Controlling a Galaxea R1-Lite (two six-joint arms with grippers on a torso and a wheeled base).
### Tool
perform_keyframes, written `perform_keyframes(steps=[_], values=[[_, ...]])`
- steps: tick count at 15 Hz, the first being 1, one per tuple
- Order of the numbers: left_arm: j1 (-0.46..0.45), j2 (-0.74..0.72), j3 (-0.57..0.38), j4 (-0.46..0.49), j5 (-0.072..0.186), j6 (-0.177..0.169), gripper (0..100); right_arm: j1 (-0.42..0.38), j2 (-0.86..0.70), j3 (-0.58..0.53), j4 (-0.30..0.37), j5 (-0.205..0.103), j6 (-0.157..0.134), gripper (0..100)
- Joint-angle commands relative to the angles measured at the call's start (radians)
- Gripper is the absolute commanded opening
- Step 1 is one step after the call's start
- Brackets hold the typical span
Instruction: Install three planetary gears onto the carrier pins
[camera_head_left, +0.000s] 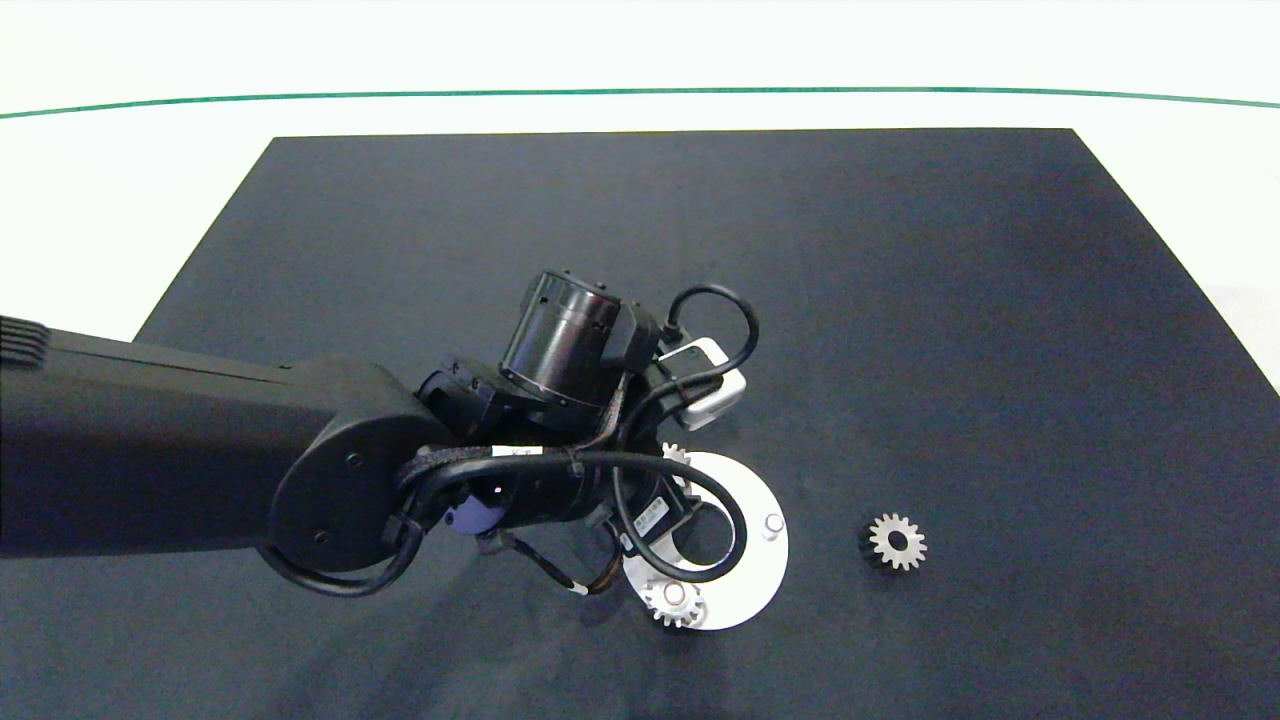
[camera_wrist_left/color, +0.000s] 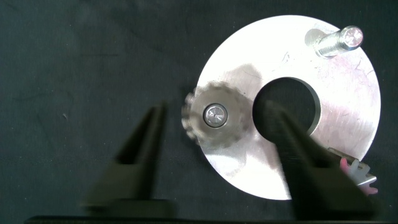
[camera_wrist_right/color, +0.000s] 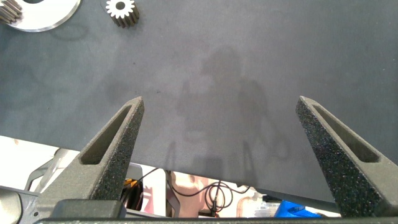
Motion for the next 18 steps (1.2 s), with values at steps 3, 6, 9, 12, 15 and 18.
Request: perform_keyframes(steps=[3, 6, 9, 12, 15, 18], values=[[0.055, -0.13, -0.001, 0.029, 0.003, 0.005, 100, 0.001, 0.012, -0.01, 0.001, 0.0, -0.004, 100], [0.147, -0.327, -0.022, 0.223, 0.003, 0.001, 100, 0.002, 0.121, -0.104, 0.0, 0.003, -0.027, 100], [0.252, -0.454, 0.024, 0.292, 0.003, -0.105, 100, 0.028, 0.316, -0.18, -0.008, 0.021, -0.037, 100], [0.364, -0.649, 0.151, 0.373, 0.001, -0.177, 100, 0.172, 0.589, -0.176, -0.129, 0.024, -0.04, 100], [0.376, -0.844, 0.22, 0.525, 0.001, -0.255, 100, 0.266, 0.865, -0.171, -0.264, 0.009, -0.04, 100], [0.393, -0.963, 0.242, 0.597, 0.001, -0.3, 100, 0.367, 1.041, -0.171, -0.371, -0.014, -0.037, 100]])
